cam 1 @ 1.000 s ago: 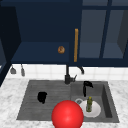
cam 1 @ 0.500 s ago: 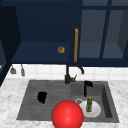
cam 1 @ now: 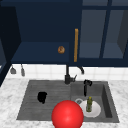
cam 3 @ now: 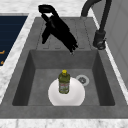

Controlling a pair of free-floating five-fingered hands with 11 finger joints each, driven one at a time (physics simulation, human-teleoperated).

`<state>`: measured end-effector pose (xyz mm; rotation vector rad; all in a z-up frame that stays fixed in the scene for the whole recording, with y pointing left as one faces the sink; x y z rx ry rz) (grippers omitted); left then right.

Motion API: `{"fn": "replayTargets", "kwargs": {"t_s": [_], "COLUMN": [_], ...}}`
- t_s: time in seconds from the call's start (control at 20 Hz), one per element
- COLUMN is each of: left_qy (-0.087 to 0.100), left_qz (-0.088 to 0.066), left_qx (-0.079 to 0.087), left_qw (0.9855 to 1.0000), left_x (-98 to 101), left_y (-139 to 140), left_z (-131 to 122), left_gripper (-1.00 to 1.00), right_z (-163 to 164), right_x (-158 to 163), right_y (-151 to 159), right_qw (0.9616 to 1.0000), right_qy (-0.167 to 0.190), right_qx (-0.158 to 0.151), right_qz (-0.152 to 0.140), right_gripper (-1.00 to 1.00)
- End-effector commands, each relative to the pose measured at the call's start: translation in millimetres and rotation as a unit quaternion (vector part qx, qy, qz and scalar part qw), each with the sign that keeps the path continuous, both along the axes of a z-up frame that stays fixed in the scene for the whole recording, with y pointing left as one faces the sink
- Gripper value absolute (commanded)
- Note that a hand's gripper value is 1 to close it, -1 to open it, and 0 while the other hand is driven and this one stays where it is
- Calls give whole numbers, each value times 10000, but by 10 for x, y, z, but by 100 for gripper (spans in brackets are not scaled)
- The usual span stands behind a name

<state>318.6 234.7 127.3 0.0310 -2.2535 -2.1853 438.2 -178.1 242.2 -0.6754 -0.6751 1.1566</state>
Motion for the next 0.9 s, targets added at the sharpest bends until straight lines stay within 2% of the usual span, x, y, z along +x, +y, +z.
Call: {"fn": "replayTargets", "kwargs": {"t_s": [0.0, 0.35, 0.85], "left_qy": [0, 0, 0], "left_qz": [0, 0, 0], "left_qx": [0, 0, 0], "left_qw": [10000, 10000, 10000], "left_x": [0, 0, 0], "left_y": [0, 0, 0], "left_z": [0, 0, 0], "left_gripper": [0, 0, 0], "right_z": [88, 188, 236], "right_x": [-70, -395, -1097], "right_y": [0, 52, 185], "right_qw": [9991, 9977, 9971], "right_qy": [-162, -278, -543], "right_qx": [171, 350, 361], "right_qz": [360, 514, 398], "right_gripper": [-100, -100, -100]}}
